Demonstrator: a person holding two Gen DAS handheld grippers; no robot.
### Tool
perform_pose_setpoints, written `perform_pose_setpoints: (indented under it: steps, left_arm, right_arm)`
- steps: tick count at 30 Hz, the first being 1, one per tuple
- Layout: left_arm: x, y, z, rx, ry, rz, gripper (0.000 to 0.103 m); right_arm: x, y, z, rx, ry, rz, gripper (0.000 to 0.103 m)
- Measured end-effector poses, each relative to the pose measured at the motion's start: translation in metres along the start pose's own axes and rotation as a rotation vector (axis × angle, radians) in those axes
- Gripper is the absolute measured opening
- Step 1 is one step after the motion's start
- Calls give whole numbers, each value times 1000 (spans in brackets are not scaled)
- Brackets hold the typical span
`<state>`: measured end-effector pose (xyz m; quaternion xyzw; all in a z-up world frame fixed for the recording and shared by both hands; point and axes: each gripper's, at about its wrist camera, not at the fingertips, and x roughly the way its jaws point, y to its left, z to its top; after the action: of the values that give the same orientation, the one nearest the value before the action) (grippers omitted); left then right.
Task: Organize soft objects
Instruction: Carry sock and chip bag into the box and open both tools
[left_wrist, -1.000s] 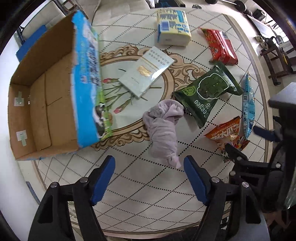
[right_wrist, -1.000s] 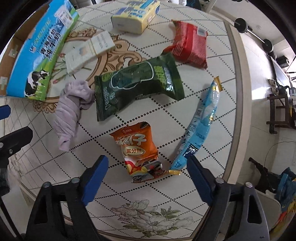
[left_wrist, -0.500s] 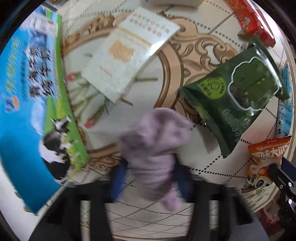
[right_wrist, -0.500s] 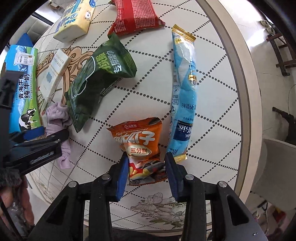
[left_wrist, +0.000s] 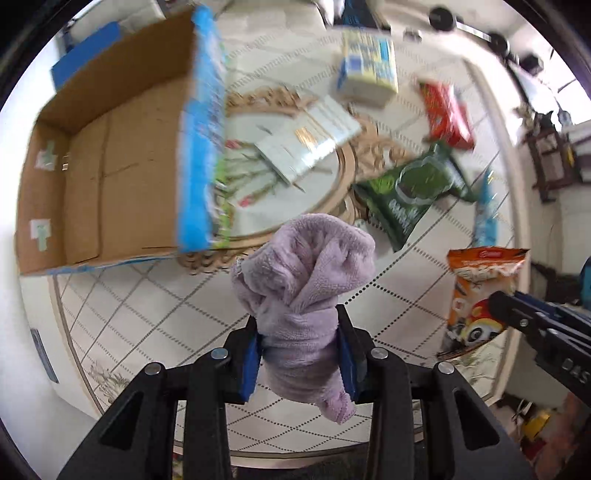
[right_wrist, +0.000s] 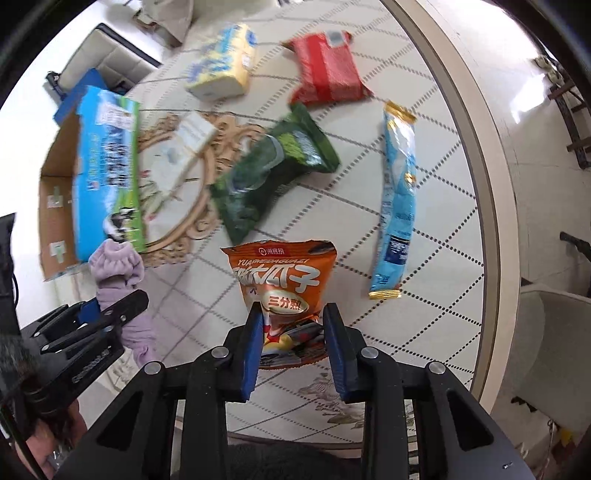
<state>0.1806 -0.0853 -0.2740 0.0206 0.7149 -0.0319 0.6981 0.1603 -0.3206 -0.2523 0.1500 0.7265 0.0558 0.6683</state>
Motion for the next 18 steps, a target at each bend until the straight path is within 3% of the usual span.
perform_pose_setpoints:
  steps: [4,8,13,18]
  left_arm:
    - [-71,43,-2,-90,-132,-35,33]
    - [-118,90,9,-151,-222,-42,33]
    - [-119,150,44,-192,-248,0,33]
    - [-97,209,94,-200,-175,-18,33]
  right_arm:
    - [-47,47,2,-81,-69,52,34]
    - [-78,109,11,-162,-137,97,34]
    - [-71,200,36,-214,-168,127,34]
    - [-31,278,78,-211,-178,70,34]
